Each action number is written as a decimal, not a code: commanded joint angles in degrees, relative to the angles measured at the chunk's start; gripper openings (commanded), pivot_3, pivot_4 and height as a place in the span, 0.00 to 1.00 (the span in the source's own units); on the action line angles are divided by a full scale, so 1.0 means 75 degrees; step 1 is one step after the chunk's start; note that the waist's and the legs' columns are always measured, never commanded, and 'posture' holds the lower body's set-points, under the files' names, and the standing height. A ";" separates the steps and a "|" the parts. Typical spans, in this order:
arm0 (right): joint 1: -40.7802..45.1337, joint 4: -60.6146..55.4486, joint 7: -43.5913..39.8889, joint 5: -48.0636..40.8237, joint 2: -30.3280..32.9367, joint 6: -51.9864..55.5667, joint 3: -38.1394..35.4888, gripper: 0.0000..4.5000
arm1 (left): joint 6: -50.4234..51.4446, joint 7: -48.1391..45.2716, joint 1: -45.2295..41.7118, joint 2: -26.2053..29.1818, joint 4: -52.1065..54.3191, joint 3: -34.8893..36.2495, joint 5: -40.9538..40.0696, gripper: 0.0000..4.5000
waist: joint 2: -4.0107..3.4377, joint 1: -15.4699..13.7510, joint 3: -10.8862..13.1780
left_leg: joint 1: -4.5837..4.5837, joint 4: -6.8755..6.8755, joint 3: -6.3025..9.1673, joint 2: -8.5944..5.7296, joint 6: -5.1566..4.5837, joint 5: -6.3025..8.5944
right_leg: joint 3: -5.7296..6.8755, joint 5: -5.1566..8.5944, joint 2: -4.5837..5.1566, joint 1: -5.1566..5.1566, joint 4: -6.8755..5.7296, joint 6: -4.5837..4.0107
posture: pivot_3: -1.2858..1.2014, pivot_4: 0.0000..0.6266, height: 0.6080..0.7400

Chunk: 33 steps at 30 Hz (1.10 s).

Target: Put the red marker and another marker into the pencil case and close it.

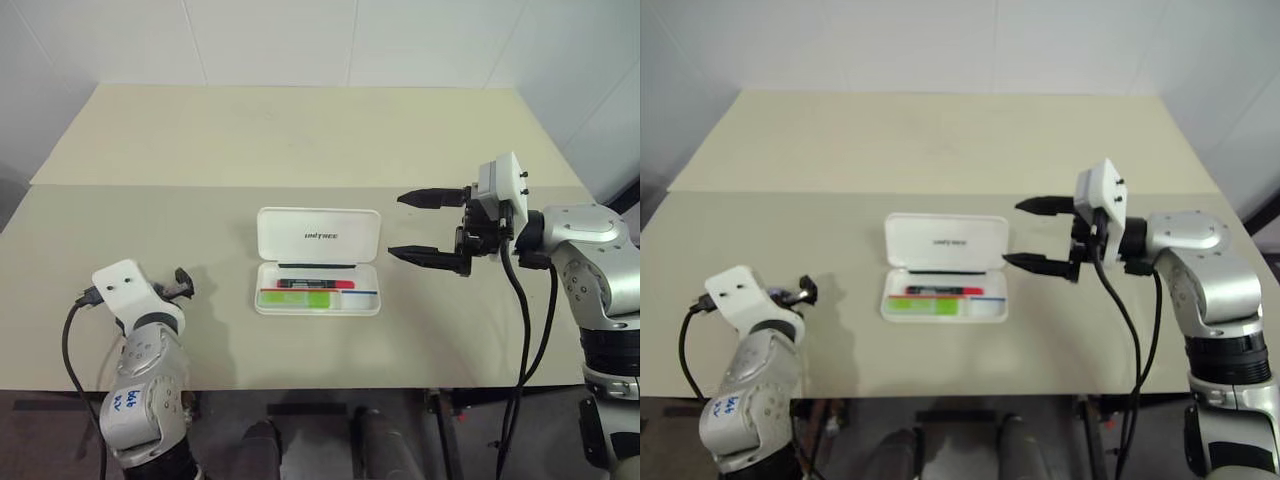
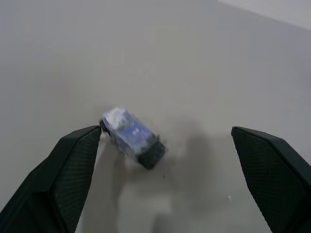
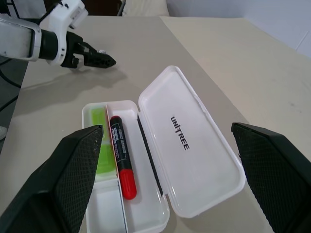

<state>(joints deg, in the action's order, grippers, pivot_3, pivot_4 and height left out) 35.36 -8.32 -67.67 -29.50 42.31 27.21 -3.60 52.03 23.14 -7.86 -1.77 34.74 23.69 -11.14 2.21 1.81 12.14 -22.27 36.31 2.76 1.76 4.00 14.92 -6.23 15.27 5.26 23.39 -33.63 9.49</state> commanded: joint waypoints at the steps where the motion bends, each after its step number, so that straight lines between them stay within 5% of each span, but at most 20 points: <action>1: -0.0008 -0.0219 0.0054 -0.0138 0.0233 -0.0046 -0.0313 0.99 | 0.0086 0.0225 -0.0088 -0.0062 0.0090 -0.0092 0.0333 1.00 | 0.0000 -0.0019 0.0000 | 0.0000 -0.0003 0.0000 0.0000 0.0000 0.0000 | 0.0000 0.0000 0.0000 0.0001 0.0001 0.0000 | 0.52 0.24 1.00; 23: -0.0614 -0.0890 0.0526 -0.0506 0.0626 0.0282 -0.0696 0.99 | -0.0199 0.0532 -0.1470 -0.0306 -0.1417 0.0237 0.0719 1.00 | 0.0003 -0.0037 0.0001 | -0.0002 -0.0003 0.0000 0.0000 0.0002 0.0000 | 0.0003 -0.0001 0.0001 -0.0001 0.0009 0.0002 | 0.52 0.24 1.00; 33: -0.0755 -0.0998 0.0430 -0.0719 0.0806 0.0441 -0.0724 1.00 | 0.0144 0.0714 -0.1478 -0.0597 -0.1285 0.0221 0.0849 0.26 | 0.0003 -0.0074 0.0001 | -0.0003 0.0002 0.0000 -0.0003 0.0002 0.0000 | 0.0003 -0.0003 0.0003 -0.0003 0.0009 0.0006 | 0.52 0.24 1.00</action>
<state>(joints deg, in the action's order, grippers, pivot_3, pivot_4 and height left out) 29.67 -13.47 -64.26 -33.55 47.12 30.47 -7.32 52.12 28.93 -18.74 -5.66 24.01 25.94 -4.50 2.23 1.25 12.14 -22.29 36.33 2.76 1.74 4.01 14.92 -6.20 15.25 5.28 23.37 -33.55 9.54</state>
